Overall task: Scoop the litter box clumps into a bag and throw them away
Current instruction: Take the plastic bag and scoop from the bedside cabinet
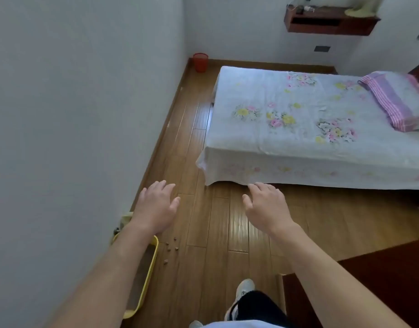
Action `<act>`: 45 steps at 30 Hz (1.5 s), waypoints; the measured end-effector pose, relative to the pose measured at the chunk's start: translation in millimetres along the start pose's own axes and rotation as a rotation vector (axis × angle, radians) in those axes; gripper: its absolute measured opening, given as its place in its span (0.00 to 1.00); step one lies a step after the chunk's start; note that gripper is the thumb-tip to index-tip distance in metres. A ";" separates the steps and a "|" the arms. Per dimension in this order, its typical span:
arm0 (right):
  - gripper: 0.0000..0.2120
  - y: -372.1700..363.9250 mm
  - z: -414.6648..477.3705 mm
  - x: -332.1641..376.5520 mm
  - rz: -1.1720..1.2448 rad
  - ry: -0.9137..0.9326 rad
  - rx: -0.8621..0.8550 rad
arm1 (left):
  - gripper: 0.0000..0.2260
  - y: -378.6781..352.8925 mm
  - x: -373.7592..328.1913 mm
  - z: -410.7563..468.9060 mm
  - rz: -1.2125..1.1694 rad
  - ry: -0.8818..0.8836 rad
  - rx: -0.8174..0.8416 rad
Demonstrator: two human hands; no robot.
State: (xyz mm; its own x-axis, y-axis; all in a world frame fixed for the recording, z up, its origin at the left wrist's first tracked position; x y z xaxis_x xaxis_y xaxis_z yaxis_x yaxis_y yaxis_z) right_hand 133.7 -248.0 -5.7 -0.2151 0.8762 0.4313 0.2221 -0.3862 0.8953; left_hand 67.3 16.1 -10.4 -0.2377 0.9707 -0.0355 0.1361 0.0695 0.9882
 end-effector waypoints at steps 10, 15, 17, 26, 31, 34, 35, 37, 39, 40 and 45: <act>0.19 30.4 110.9 -57.2 -0.015 0.005 0.006 | 0.22 11.8 -56.4 121.3 0.052 -0.006 0.002; 0.18 61.9 169.1 -92.4 -0.014 -0.020 -0.005 | 0.22 28.8 -97.7 182.4 0.017 -0.036 -0.022; 0.19 75.3 187.8 -104.7 -0.005 -0.046 -0.016 | 0.22 33.3 -110.1 203.4 0.010 -0.045 -0.007; 0.20 106.5 278.3 -142.4 0.024 -0.167 -0.050 | 0.22 52.6 -159.7 329.8 -0.020 -0.169 -0.013; 0.20 126.4 333.2 -160.9 0.016 -0.284 -0.107 | 0.23 67.3 -192.1 420.0 -0.021 -0.306 -0.027; 0.21 141.6 357.3 -176.8 0.020 -0.373 -0.147 | 0.24 76.7 -218.5 472.0 0.021 -0.403 -0.035; 0.21 146.4 363.7 -183.4 0.025 -0.402 -0.159 | 0.24 80.4 -229.6 487.7 0.036 -0.439 -0.039; 0.21 155.6 372.0 -198.7 0.032 -0.463 -0.175 | 0.24 86.1 -255.8 516.5 0.068 -0.518 -0.039; 0.22 164.5 375.5 -216.8 0.038 -0.520 -0.192 | 0.24 88.2 -286.8 539.3 0.088 -0.594 -0.033; 0.22 168.8 376.4 -227.1 0.043 -0.547 -0.204 | 0.24 87.8 -303.6 549.1 0.092 -0.623 -0.027; 0.19 193.9 383.3 -290.7 0.077 -0.659 -0.270 | 0.24 81.7 -398.2 581.2 0.117 -0.750 -0.018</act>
State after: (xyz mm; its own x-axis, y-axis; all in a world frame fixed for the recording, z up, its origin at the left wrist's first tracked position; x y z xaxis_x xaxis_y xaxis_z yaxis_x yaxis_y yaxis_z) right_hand 603.8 -467.0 -0.2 0.4302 0.8026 0.4131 -0.0476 -0.4368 0.8983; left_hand 732.1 -231.0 -1.9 0.4961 0.8681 -0.0159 0.1033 -0.0409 0.9938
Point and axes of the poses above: each hand's wrist, its own z-axis towards the middle knuckle, its own y-axis out of the back of the hand, x = y × z, the point moved 7 cm from there along z, towards the middle knuckle, and after that the axes turned 13 degrees about z, right-handed, at the moved point
